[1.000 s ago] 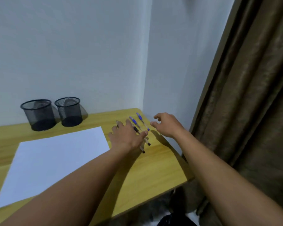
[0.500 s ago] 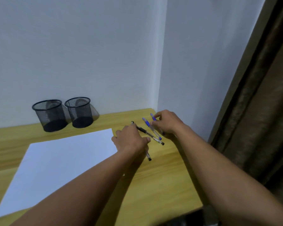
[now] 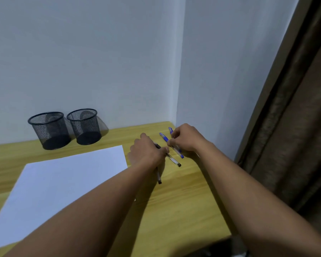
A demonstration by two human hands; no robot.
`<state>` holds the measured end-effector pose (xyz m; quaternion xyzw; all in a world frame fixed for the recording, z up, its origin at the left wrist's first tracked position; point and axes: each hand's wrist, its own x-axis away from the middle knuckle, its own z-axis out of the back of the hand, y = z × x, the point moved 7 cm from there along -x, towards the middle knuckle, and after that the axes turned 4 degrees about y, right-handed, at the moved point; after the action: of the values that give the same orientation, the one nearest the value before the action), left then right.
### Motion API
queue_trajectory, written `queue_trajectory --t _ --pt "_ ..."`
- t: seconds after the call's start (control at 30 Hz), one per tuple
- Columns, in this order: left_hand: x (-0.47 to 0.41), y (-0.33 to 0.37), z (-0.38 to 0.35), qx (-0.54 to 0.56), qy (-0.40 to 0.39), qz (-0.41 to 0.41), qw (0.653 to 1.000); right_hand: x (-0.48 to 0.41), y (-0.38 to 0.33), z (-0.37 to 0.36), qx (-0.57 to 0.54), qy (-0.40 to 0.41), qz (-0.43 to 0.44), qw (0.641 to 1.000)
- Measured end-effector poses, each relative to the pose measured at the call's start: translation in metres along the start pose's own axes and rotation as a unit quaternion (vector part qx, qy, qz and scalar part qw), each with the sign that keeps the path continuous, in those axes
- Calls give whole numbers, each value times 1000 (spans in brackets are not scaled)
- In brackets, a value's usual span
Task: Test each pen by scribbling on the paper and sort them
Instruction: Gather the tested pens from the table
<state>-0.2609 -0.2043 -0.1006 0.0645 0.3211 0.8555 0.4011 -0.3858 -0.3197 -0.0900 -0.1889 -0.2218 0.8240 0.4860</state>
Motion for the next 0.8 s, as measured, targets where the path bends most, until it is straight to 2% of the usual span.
queue_trajectory --t 0.13,0.47,0.8 --pt "-4 0 8 48 -43 3 998 1 0 4 1 -6 -2 1000" --pt "-14 -8 12 22 -108 61 992 8 -3 5 -8 -25 -27 999" --pt "-21 8 9 0 -137 16 990 1 7 5 25 -41 -80 996"
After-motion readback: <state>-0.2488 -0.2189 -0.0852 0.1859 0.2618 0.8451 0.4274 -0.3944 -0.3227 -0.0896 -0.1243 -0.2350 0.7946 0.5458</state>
